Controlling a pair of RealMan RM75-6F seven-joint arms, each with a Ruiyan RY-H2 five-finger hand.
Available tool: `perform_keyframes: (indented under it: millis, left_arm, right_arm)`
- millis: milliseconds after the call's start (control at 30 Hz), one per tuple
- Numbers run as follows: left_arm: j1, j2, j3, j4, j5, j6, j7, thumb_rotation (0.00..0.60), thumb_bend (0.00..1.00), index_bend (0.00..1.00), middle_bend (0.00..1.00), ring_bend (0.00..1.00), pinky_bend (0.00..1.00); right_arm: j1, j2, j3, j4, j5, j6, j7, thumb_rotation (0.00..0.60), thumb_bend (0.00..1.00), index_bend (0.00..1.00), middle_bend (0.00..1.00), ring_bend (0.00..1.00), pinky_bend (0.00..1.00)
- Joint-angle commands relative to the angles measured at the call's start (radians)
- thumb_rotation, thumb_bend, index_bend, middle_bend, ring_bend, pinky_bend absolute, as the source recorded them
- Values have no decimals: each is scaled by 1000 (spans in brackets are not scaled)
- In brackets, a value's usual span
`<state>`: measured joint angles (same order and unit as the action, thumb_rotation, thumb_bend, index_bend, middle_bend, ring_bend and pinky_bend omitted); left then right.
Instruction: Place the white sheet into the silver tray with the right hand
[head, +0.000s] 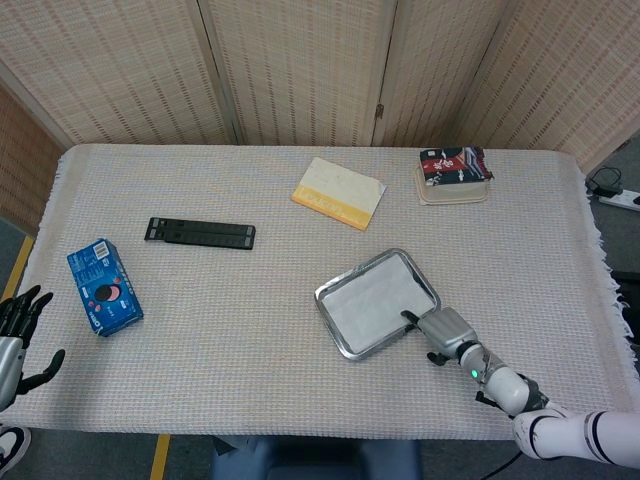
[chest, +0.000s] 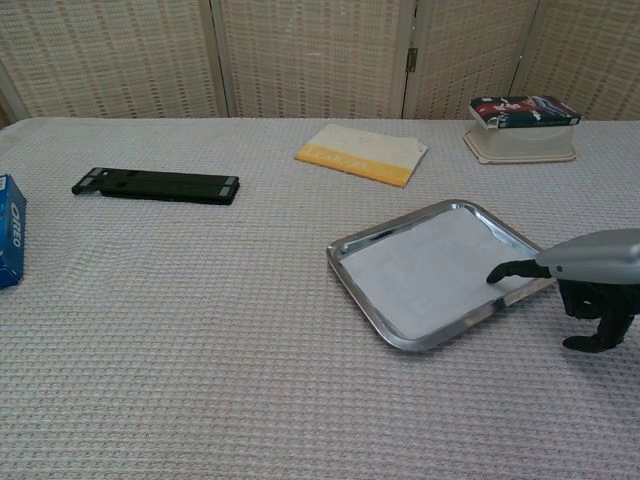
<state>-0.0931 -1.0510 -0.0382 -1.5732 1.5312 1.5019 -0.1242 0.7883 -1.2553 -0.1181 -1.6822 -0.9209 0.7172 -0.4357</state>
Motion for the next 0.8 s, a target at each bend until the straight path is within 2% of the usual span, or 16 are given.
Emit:
perform_keyframes:
  millis: [33,233,333,400,433,500,567,633,667,733,800]
  left_arm:
    - [0,0,0,-1,2,2,0,600,427,0,0,0,0]
    - [2,1,1,-1,4,6,0,600,427,0,0,0,0]
    - [2,1,2,-1,6,6,4,600,427,0,0,0,0]
    - [2,-1,2,0,8,7,9,600,428,0,0,0,0]
    - [1,-3,2,1,9,8,12,600,428,0,0,0,0]
    - [0,-10,1,5,15,12,16,600,427,0,0,0,0]
    - [-1,-19,-1,12,21,19,22,600,428,0,0,0,0]
    - [0,-28,-2,19,30,33,27,600,427,0,0,0,0]
    - [1,-31,-3,22,35,39,30,600,427,0,0,0,0]
    - [3,-38,-3,27,41,48,37,600,427,0,0,0,0]
    - [4,-43,-2,28,41,51,52,600,427,0,0,0,0]
  right_arm:
    - [0,2,2,-1,-5,-3,6,600,429,0,1000,1000,1000]
    - [-46,98,6,-117,-125,76,60,600,430,0,1000,1000,1000]
    - [-116,168,1,-196,-251,191,120,600,430,0,994,1000,1000]
    - [-171,193,-3,-217,-341,278,178,600,430,0,927,956,979]
    - [-202,197,-3,-214,-391,334,210,600,430,0,809,862,905]
    - [-278,182,-9,-168,-500,473,262,600,430,0,551,642,693]
    - [-343,152,-9,-104,-560,585,280,600,429,0,268,391,472]
    - [-396,120,-5,-44,-579,663,284,600,429,0,74,199,318]
    - [-416,108,-4,-19,-579,685,283,600,430,0,21,116,248]
    - [-458,75,8,37,-579,743,294,600,430,0,0,20,134]
    - [-507,31,21,112,-585,814,317,600,430,0,0,0,35]
